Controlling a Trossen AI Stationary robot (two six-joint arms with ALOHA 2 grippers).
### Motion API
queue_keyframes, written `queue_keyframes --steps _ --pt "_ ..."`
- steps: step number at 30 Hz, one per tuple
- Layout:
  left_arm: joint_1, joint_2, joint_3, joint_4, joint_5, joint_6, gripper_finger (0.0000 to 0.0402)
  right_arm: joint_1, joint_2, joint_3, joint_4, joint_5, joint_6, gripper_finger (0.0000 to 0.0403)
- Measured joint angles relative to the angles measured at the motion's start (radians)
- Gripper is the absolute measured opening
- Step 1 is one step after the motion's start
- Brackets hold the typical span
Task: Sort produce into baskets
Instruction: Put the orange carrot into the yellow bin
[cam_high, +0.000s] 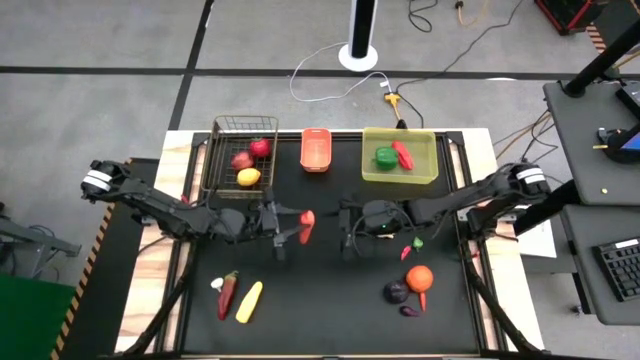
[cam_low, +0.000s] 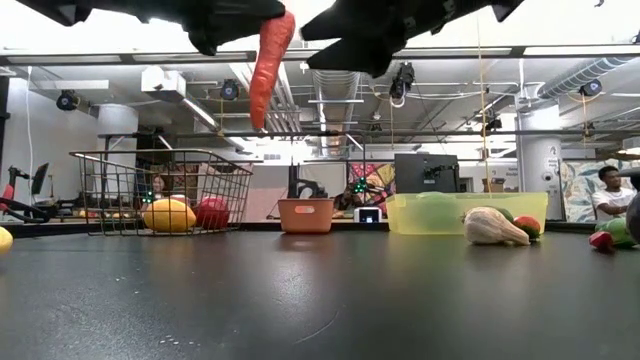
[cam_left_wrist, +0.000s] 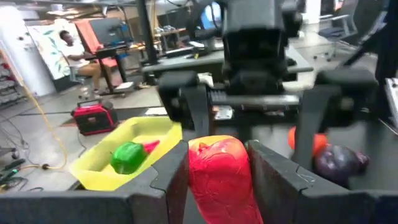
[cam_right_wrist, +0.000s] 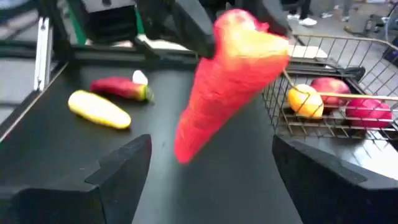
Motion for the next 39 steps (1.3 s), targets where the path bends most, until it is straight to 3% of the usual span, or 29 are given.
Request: queue_keyframes --steps 13,25,33,39 --pt "0.002 0.004 0.021 0.005 -0.078 0.027 0.0131 -0.03 0.091 0.0 0.201 0.001 0.042 0.0317" --pt "0.004 0.083 0.027 0.114 -0.078 0.042 0.0131 -0.041 0.089 0.0 0.221 0.008 0.049 0.0283" --pt "0.004 0.09 0.034 0.113 -0.088 0.043 0.0133 -0.041 0.088 0.0 0.221 0.009 0.05 0.0204" --pt "0.004 0.09 0.034 0.101 -0.126 0.024 0.0168 -0.041 0.088 0.0 0.212 0.011 0.041 0.0137"
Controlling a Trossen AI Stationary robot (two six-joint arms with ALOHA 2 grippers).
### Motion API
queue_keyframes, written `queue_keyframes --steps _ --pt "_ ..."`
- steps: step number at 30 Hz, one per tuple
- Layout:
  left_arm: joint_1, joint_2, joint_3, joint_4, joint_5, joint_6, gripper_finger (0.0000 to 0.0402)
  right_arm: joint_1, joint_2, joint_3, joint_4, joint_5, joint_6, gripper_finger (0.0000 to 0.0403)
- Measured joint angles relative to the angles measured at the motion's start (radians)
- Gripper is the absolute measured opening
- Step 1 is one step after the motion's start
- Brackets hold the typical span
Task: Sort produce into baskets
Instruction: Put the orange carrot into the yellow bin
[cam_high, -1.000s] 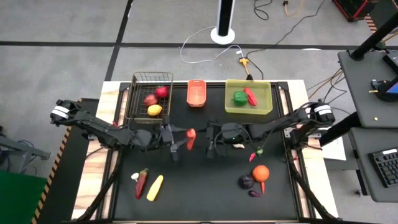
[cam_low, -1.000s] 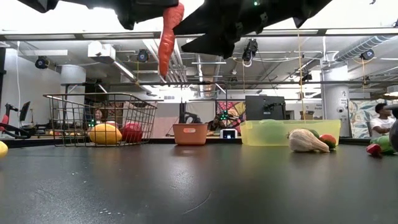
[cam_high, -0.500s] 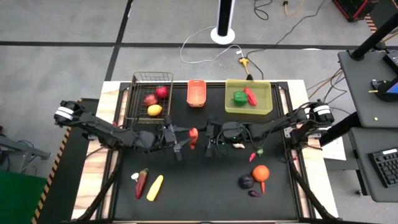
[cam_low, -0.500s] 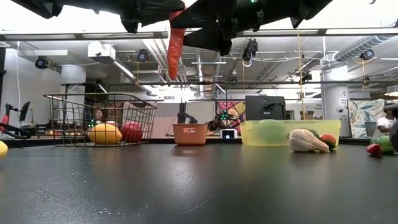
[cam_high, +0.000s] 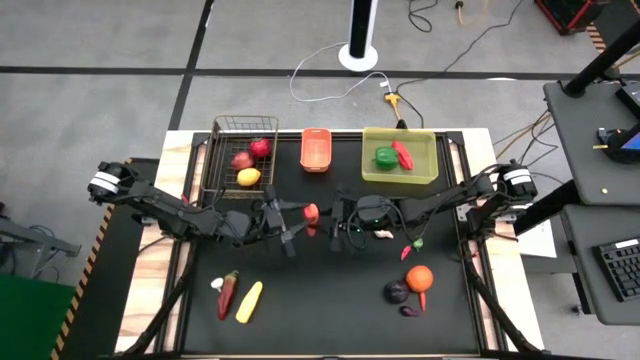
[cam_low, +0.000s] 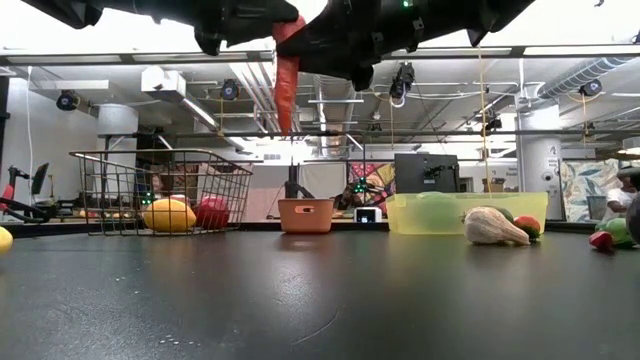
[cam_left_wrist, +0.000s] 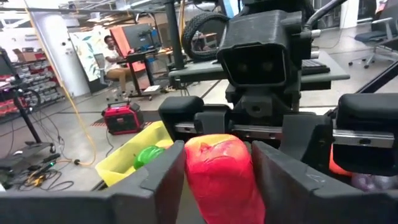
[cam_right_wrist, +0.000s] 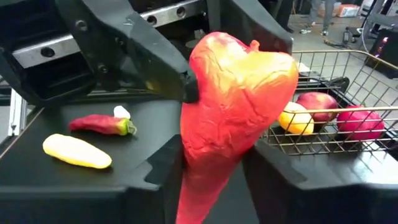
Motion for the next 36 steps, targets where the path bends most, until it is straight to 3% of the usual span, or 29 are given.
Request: queue_keyframes --steps 9,12,19,29,36 --pt "-0.004 -0.052 0.0 -0.07 -0.003 -0.031 0.0259 -0.012 -0.029 0.0 -0.059 0.004 0.013 0.0129" --pt "-0.009 -0.091 0.0 -0.154 -0.003 -0.078 0.0276 -0.029 -0.07 0.0 -0.171 0.087 0.025 0.0129" --pt "-0.013 -0.162 -0.001 -0.374 -0.002 -0.269 0.0279 -0.125 -0.207 0.001 -0.47 0.235 0.039 0.0126" --pt "-0.018 -0.203 0.071 -0.812 0.009 -0.56 0.0278 -0.364 -0.326 0.001 -0.813 0.237 0.14 0.0127" --pt "-0.018 -0.176 0.14 -0.951 0.01 -0.594 0.0278 -0.452 -0.308 0.067 -0.993 0.235 0.138 0.0127"
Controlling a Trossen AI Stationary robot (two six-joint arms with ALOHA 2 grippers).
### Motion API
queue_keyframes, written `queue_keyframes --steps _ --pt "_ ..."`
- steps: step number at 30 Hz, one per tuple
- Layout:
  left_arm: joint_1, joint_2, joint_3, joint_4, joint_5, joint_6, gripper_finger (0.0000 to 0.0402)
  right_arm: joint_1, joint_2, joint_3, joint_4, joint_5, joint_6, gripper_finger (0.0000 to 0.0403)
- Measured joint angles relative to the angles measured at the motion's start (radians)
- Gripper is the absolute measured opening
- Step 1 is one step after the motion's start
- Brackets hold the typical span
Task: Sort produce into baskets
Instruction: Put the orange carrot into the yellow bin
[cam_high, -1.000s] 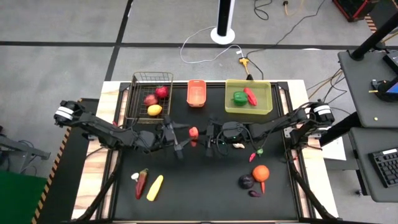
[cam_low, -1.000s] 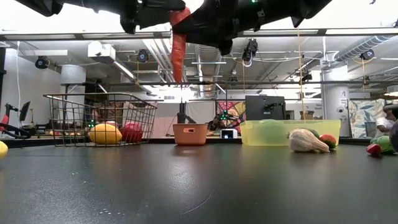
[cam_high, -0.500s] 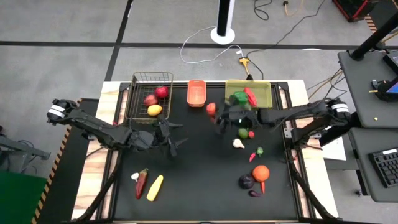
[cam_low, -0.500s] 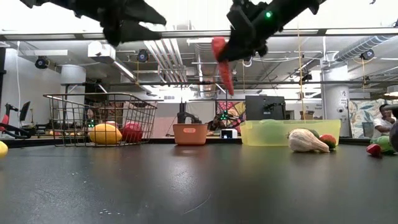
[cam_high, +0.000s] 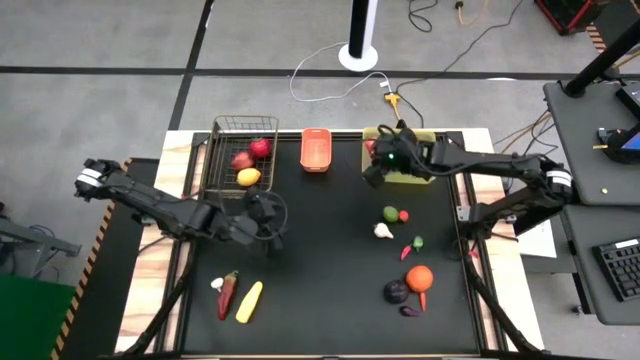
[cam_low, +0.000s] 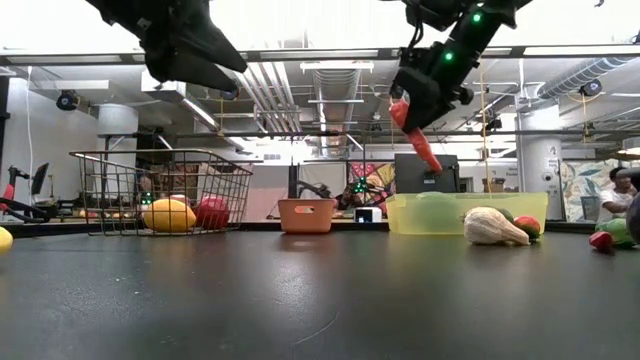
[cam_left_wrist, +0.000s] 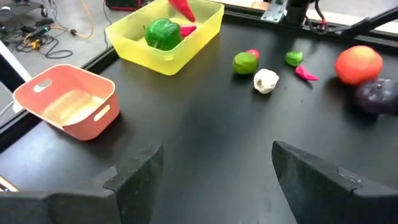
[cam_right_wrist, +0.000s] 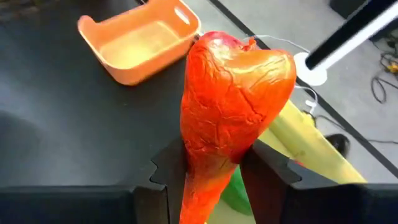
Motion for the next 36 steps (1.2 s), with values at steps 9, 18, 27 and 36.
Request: queue_keyframes --steps 9,18,27,36 --pt "0.0 0.011 0.01 -0.014 -0.004 0.0 0.0278 -0.038 0.078 0.13 -0.206 0.0 -0.085 0.0127" --pt "0.0 0.011 0.01 -0.011 -0.006 -0.003 0.0278 -0.057 0.144 0.154 -0.397 -0.001 -0.183 0.0128" --pt "0.0 0.012 0.009 -0.011 -0.013 -0.003 0.0278 -0.064 0.144 0.148 -0.413 0.013 -0.3 0.0128" --pt "0.0 0.012 0.009 -0.011 -0.014 0.0 0.0278 -0.105 0.151 0.071 -0.226 0.017 -0.483 0.0128"
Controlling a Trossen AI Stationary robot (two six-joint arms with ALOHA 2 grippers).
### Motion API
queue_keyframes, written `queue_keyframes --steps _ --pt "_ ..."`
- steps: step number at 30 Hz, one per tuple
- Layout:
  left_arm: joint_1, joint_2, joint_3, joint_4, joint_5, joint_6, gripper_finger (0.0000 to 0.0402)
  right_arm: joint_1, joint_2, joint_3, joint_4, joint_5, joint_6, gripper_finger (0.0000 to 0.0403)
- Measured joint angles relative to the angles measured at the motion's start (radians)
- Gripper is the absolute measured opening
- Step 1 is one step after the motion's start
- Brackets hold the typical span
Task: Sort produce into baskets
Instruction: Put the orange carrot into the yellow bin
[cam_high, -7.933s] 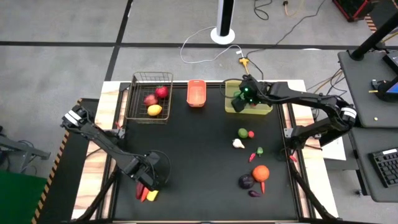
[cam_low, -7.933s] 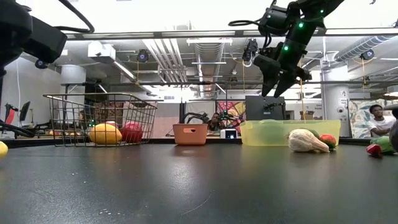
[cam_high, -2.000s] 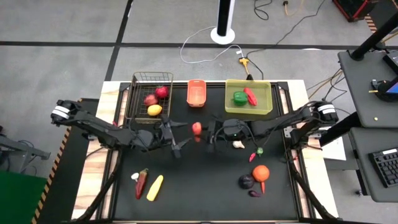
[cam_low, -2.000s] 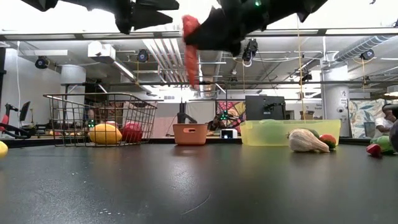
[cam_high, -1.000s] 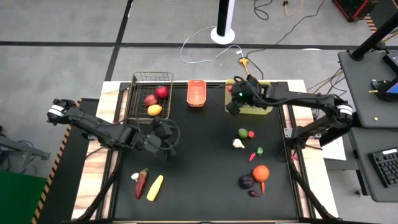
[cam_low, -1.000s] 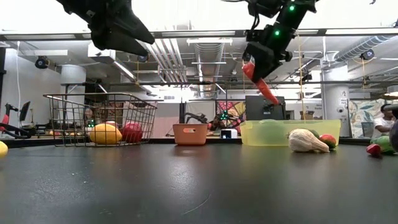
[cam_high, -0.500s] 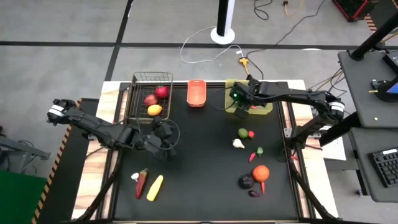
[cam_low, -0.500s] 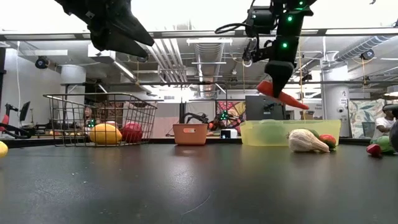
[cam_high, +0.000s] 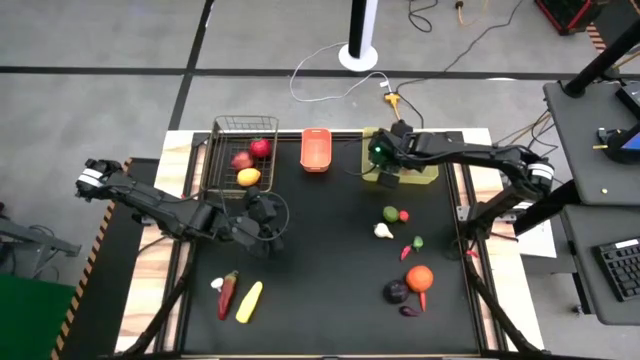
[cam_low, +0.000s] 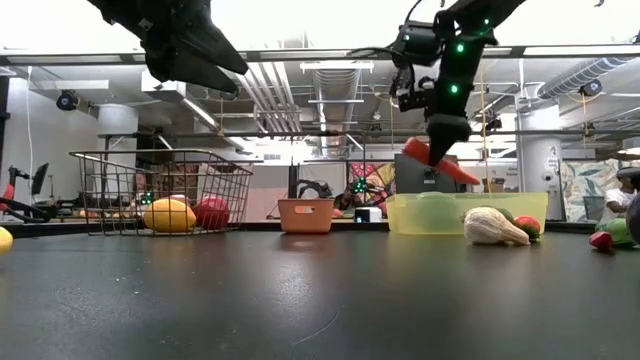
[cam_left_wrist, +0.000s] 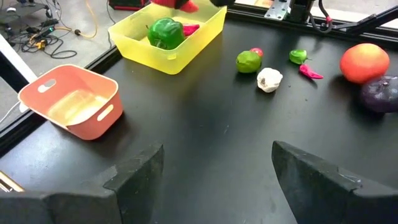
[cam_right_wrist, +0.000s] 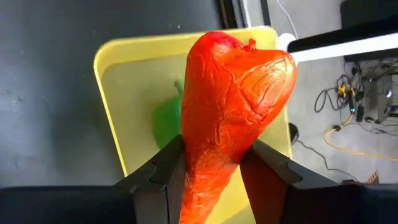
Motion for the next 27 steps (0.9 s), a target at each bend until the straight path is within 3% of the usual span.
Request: queue_keyframes --steps 22,27 --pt "0.0 0.001 0.0 0.0 0.0 0.001 0.0278 -0.019 0.001 -0.13 0.172 0.008 0.049 0.0128" --pt "0.0 0.001 0.0 0.0 0.0 0.001 0.0278 -0.019 0.001 -0.13 0.171 0.007 0.053 0.015"
